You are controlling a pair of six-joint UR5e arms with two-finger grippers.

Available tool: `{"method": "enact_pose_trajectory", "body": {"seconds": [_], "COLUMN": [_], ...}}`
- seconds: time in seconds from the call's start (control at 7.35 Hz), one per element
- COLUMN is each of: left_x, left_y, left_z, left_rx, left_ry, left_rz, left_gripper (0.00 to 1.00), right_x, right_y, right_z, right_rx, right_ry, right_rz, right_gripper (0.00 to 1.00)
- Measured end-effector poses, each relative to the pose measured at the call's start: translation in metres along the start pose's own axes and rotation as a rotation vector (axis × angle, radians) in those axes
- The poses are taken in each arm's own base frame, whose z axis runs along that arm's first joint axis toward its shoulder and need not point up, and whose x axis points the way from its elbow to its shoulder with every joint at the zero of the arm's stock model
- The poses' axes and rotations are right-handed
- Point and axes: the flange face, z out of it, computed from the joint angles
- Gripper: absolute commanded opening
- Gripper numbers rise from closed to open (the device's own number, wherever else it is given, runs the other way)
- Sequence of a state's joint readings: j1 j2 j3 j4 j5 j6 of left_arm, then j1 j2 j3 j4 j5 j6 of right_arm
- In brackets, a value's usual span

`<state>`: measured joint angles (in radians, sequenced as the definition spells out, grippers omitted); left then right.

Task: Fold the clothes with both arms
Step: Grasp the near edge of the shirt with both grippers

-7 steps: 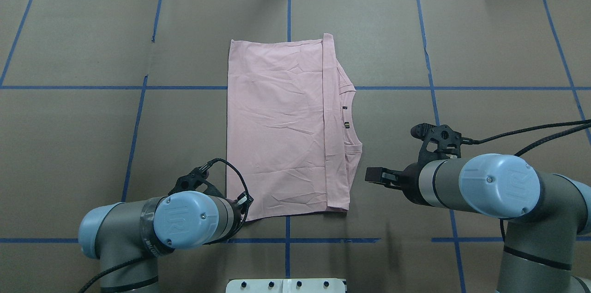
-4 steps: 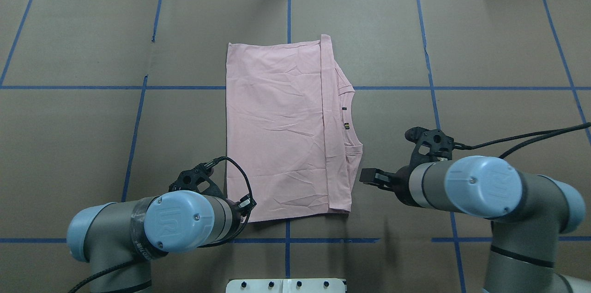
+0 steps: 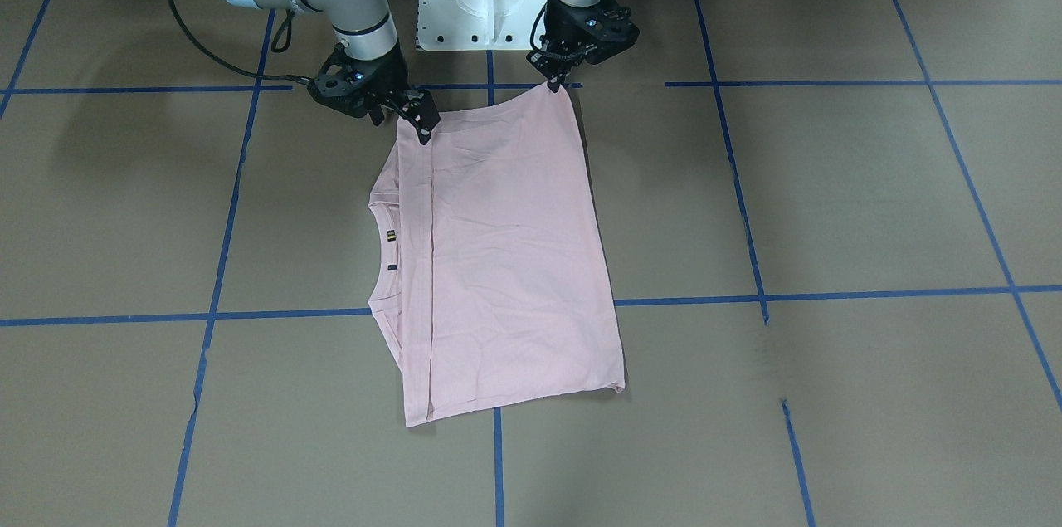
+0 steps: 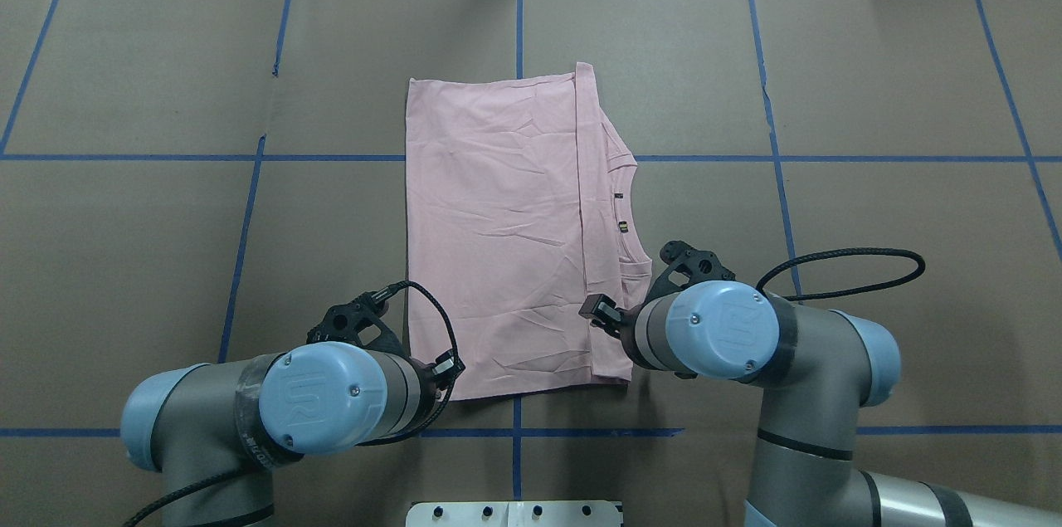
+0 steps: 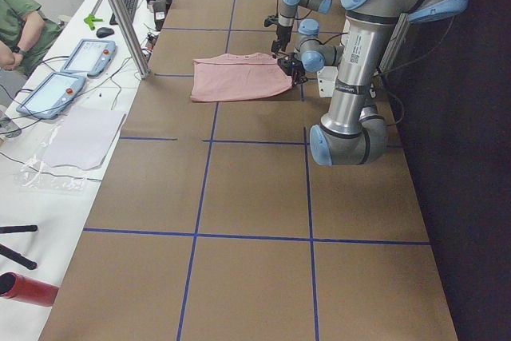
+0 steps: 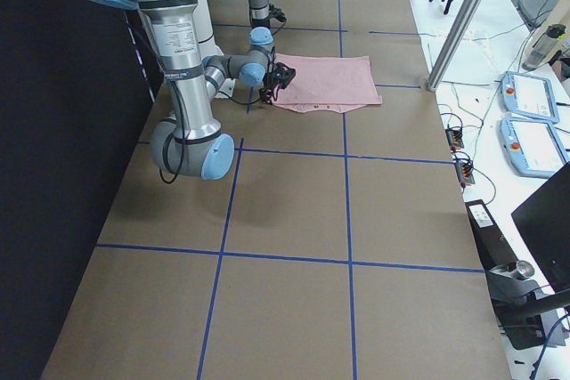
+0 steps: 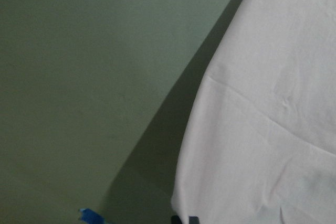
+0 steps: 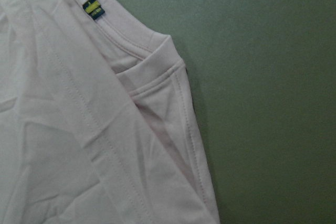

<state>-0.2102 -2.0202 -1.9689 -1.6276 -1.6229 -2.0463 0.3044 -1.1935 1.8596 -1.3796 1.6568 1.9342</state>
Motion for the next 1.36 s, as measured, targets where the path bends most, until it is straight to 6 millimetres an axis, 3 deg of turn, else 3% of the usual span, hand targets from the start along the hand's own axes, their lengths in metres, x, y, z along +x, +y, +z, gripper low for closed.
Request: {"method": "enact_pose_trajectory", "body": {"seconds": [0.27,0.41,0.54,0.95,1.36], "left_x": [0.0,0.0,-0.001,-0.003,-0.003], "left_y": [0.0,0.0,-0.001,-0.002,-0.002], "left_z": [0.0,0.0,0.001,0.002,0.002], "left_rx": [0.0,0.0,0.001,0.003,0.003], "left_ry": [0.001,0.0,-0.002,-0.006,-0.005], "left_rz": [0.001,0.001,0.001,0.002,0.003], "left_gripper": [0.0,0.0,0.0,0.0,0.0], "right_x": [-0.003,-0.003,-0.003,-0.01,-0.016], "right_y": [0.005,0.006,0.006,0.01,0.012], "right_z": [0.015,0.017,0.017,0.012,0.009], "right_rx": [0.003,0.003,0.003,0.003,0.002], "right_ry": [0.024,0.028,0.031,0.038,0.039], "right_rz": [0.003,0.003,0.003,-0.001,-0.004], "right_gripper": [0.94,0.68,0.48,0.0,0.0]}}
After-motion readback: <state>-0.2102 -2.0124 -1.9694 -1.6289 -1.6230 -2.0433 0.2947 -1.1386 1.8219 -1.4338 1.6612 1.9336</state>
